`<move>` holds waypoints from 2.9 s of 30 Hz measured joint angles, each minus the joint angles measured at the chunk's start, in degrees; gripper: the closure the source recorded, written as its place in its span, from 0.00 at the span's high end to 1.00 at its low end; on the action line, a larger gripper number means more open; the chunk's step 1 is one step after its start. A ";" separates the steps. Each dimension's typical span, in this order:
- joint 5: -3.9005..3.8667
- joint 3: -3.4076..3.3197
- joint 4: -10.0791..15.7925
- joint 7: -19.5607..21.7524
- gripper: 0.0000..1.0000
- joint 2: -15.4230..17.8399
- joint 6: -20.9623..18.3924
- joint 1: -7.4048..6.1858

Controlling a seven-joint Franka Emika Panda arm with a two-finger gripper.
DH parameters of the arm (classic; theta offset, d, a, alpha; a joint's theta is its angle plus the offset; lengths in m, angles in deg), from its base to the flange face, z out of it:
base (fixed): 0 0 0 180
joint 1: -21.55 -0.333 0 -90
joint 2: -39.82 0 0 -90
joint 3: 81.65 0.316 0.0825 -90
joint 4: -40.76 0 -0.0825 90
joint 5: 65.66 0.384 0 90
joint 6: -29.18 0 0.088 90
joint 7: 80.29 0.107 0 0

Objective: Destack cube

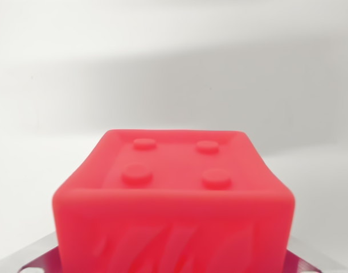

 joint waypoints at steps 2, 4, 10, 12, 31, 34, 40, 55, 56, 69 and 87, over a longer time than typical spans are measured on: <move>-0.04 -0.02 -0.90 -0.26 0.00 -0.70 -0.21 0.00; -0.07 -0.03 -1.60 -0.48 0.00 -1.18 -0.39 -0.01; -0.17 -0.09 -4.42 -1.26 0.00 -3.16 -1.24 -0.05; -0.19 -0.11 -5.04 -1.43 0.00 -3.63 -1.41 -0.06; -0.57 -0.85 -6.94 -1.51 0.00 -9.48 2.11 -0.60; -0.58 -0.97 -7.12 -1.51 0.00 -10.06 2.49 -0.71; -0.58 -1.13 -7.56 -1.51 0.00 -11.05 3.09 -0.86; -0.58 -1.23 -7.70 -1.51 1.00 -11.26 3.28 -0.97; -0.58 -1.24 -7.71 -1.51 1.00 -11.31 3.30 -0.97; -0.58 -1.25 -7.75 -1.51 1.00 -11.45 3.36 -0.97; -0.58 -1.25 -7.66 -1.51 1.00 -11.10 3.23 -0.97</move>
